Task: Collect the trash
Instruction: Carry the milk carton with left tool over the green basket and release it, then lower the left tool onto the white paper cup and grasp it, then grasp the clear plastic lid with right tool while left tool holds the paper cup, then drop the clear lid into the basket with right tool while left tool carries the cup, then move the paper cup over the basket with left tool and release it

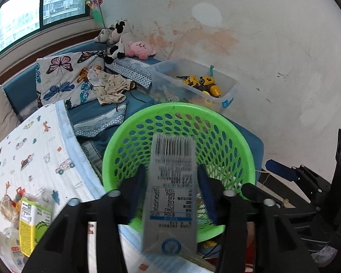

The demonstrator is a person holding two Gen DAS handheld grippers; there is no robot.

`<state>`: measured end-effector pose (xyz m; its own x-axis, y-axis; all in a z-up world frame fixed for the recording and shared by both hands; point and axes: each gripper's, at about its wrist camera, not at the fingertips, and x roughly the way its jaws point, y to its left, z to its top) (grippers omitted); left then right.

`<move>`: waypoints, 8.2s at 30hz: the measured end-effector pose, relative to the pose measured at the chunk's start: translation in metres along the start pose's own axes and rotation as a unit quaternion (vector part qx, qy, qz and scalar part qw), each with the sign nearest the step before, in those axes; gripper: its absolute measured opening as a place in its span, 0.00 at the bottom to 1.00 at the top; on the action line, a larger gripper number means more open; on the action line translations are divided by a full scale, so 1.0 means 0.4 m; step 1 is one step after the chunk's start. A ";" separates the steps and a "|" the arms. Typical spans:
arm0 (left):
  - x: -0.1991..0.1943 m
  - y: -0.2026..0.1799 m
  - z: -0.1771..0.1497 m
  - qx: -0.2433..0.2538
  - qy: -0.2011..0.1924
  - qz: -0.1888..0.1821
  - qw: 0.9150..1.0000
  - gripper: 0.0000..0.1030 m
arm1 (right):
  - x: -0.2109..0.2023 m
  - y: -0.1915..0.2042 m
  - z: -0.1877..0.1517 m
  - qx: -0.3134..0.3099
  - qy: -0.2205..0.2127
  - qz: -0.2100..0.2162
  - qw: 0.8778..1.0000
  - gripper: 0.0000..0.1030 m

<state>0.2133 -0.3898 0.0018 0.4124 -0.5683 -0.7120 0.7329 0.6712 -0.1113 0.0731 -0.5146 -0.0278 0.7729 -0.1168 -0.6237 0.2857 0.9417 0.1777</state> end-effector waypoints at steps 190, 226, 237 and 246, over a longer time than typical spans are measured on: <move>-0.256 0.206 -0.074 -0.043 -0.076 0.055 0.995 0.54 | 0.135 0.103 0.029 -0.032 0.059 -0.007 0.998 0.66; -0.001 0.024 -0.039 -0.033 0.001 -0.006 0.999 0.55 | -0.018 0.005 0.007 -0.009 0.012 -0.011 1.000 0.69; -0.020 0.012 -0.051 -0.026 -0.004 -0.012 1.000 0.65 | -0.040 -0.009 0.003 0.001 0.006 -0.008 1.000 0.69; -0.100 0.050 -0.090 -0.029 -0.025 0.017 0.999 0.65 | -0.044 0.020 -0.004 -0.005 0.006 0.004 1.000 0.69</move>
<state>0.1918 -0.3365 0.0031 0.4636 -0.5667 -0.6811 0.6859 0.7162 -0.1290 0.0610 -0.5045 -0.0166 0.7685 -0.1065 -0.6310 0.2746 0.9455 0.1748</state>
